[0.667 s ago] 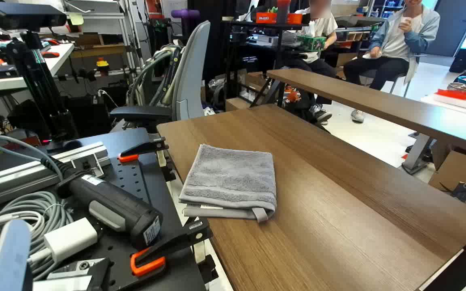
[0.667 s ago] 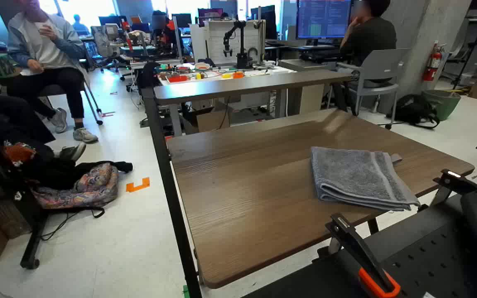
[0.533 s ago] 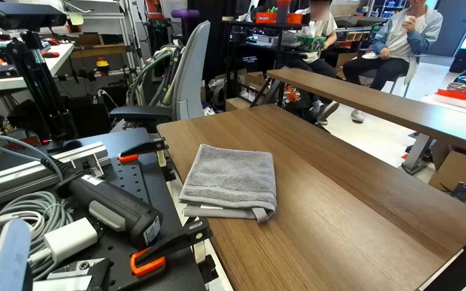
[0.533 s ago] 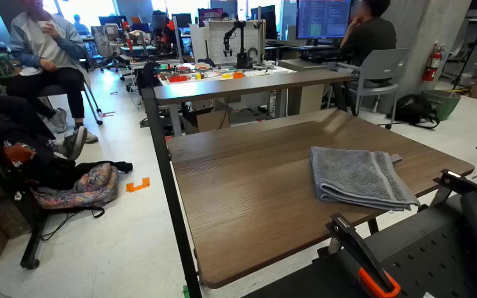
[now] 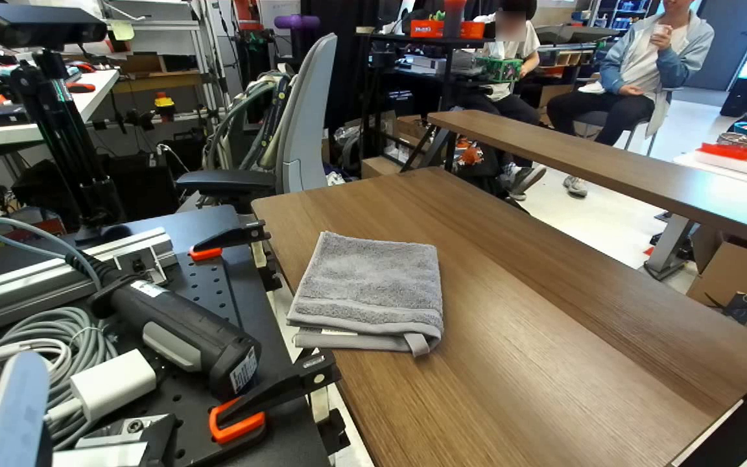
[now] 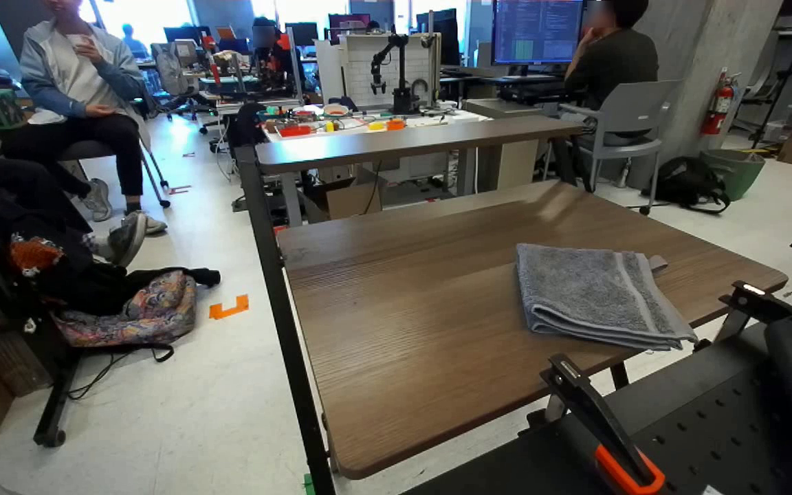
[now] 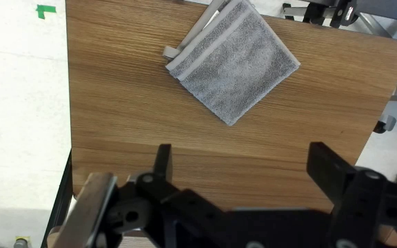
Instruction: Move the towel backwards
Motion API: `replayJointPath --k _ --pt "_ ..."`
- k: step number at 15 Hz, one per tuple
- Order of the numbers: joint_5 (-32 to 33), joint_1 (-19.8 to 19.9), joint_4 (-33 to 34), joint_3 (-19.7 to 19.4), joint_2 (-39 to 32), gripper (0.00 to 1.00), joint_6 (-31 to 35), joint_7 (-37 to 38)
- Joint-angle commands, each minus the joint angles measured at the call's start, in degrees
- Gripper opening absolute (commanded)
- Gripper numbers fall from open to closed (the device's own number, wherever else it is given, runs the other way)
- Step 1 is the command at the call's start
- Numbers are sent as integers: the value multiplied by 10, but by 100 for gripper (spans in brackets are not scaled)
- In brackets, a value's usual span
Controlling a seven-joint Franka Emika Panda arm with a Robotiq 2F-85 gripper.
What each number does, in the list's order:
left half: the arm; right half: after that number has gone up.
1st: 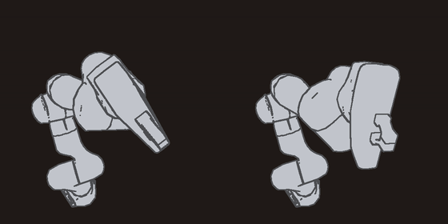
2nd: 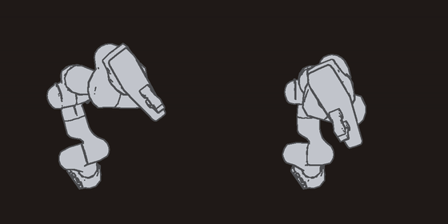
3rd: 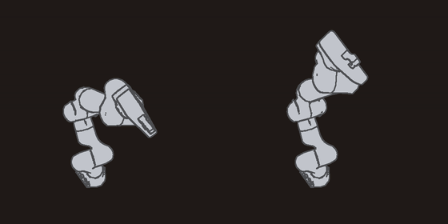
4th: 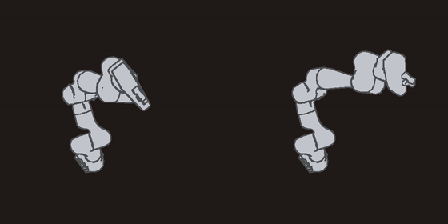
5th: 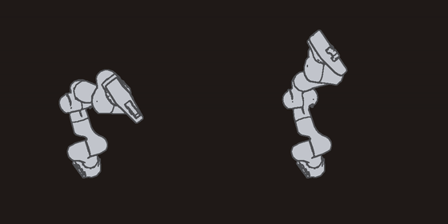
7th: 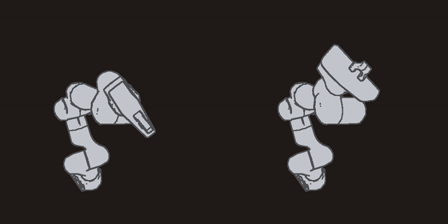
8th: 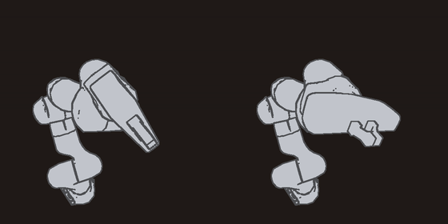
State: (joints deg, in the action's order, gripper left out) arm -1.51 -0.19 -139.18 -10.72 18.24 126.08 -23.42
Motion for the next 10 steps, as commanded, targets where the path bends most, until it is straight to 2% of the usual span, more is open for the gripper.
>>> replayJointPath --k 1,6,10 --pt "13 8 -25 16 -5 100 37 7" --pt "22 2 -94 40 -55 100 124 19" --pt "32 -1 -125 64 -149 100 210 46"
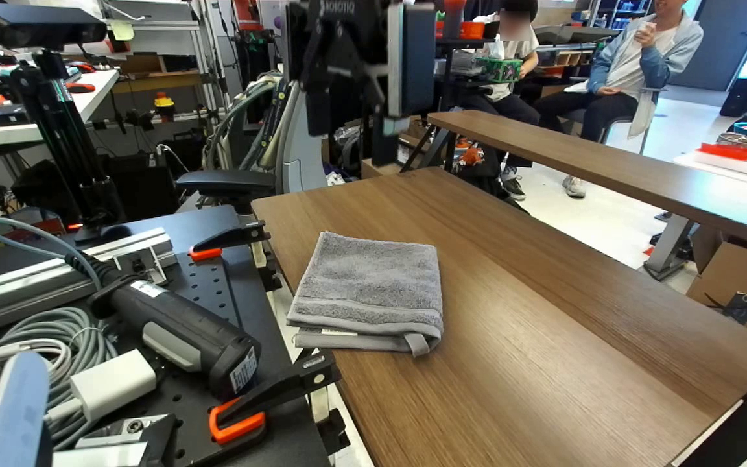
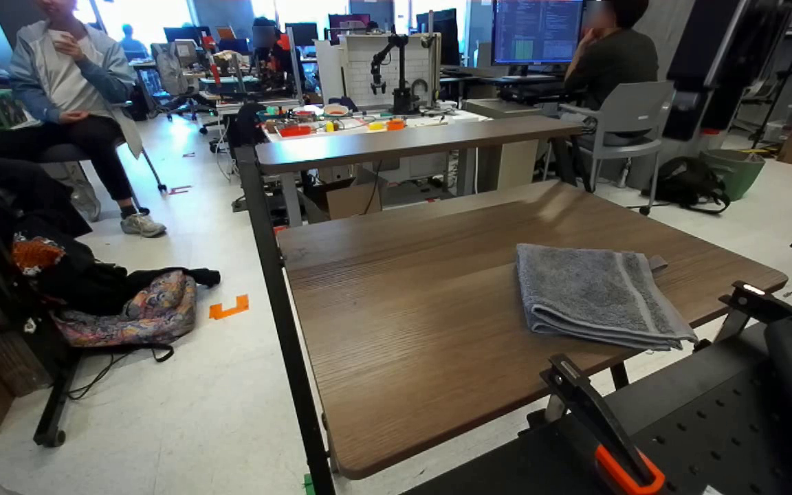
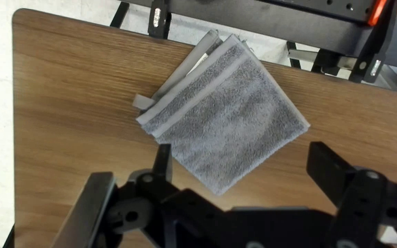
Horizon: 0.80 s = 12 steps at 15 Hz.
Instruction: Move the towel backwards
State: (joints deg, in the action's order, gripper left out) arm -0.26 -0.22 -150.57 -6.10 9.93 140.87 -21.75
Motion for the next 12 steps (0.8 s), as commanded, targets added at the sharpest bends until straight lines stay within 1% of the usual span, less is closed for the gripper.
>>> replayJointPath --k 1,5,8,10,12 --pt "22 0 -14 23 -91 100 84 34" --pt "44 0 1 41 -220 100 166 83" --pt "85 -14 28 33 -309 100 220 138" --pt "94 -26 54 28 -354 100 245 165" --pt "92 -36 77 25 -384 100 260 181"
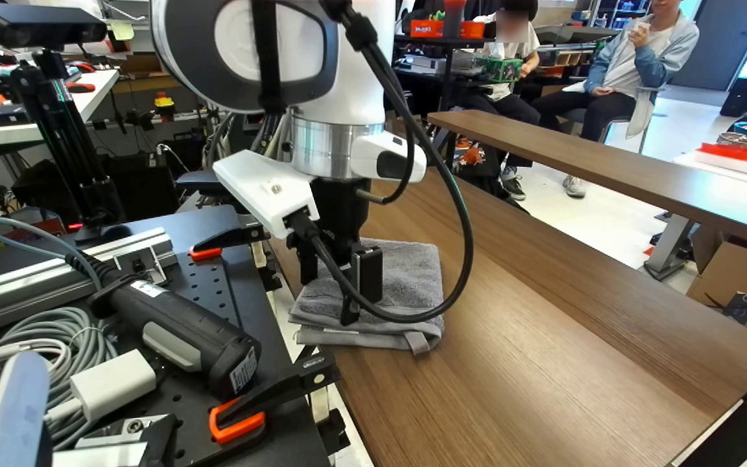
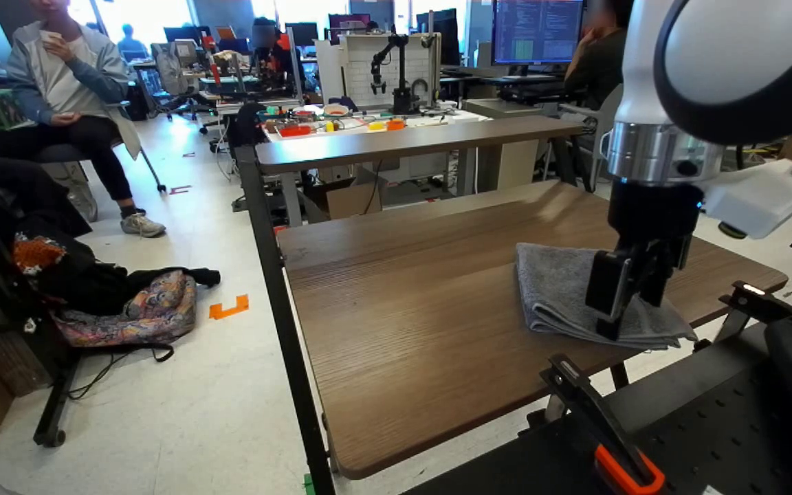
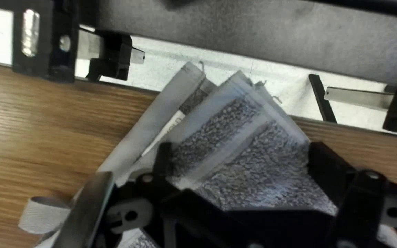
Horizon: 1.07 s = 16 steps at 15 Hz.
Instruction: Move the towel backwards
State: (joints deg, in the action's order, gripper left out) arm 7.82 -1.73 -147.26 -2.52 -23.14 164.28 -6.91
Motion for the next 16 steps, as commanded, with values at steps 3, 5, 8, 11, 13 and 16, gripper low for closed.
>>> replayJointPath --k 3,5,8,11,13,16 --pt "9 -30 80 -17 -75 100 30 47" --pt "6 -31 104 -23 -85 100 27 56" --pt "3 -23 148 -37 -109 100 22 66" --pt "0 -16 189 -53 -133 100 17 74" --pt "-2 -8 217 -65 -148 100 12 78" --pt "-10 11 258 -77 -165 100 2 82"
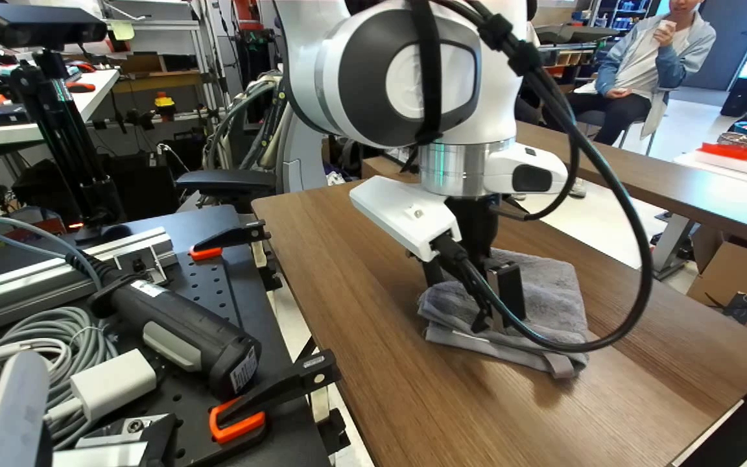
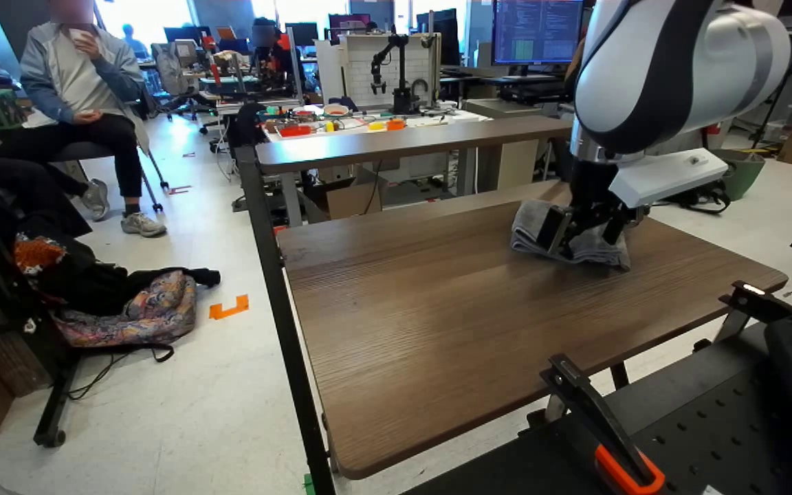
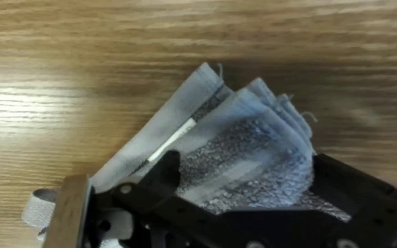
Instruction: Move the towel backwards
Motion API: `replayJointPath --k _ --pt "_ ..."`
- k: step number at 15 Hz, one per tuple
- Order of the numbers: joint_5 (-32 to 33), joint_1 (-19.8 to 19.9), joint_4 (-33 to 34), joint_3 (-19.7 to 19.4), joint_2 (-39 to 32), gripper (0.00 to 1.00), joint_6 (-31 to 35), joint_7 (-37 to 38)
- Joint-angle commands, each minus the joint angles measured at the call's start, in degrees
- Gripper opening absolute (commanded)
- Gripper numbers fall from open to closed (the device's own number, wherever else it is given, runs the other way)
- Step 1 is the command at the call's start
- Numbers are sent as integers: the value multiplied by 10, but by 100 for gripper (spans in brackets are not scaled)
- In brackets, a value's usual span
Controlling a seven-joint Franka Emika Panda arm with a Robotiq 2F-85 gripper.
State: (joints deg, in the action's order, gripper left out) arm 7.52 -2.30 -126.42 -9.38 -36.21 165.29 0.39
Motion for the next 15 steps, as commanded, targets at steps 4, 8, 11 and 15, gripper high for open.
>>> replayJointPath --k 4,8,11,15 --pt "-14 41 90 -14 -40 100 -19 13" --pt "-18 60 104 -8 -8 100 -49 10" --pt "-29 81 87 16 39 100 -86 -14" --pt "-20 76 93 13 37 100 -92 -12"
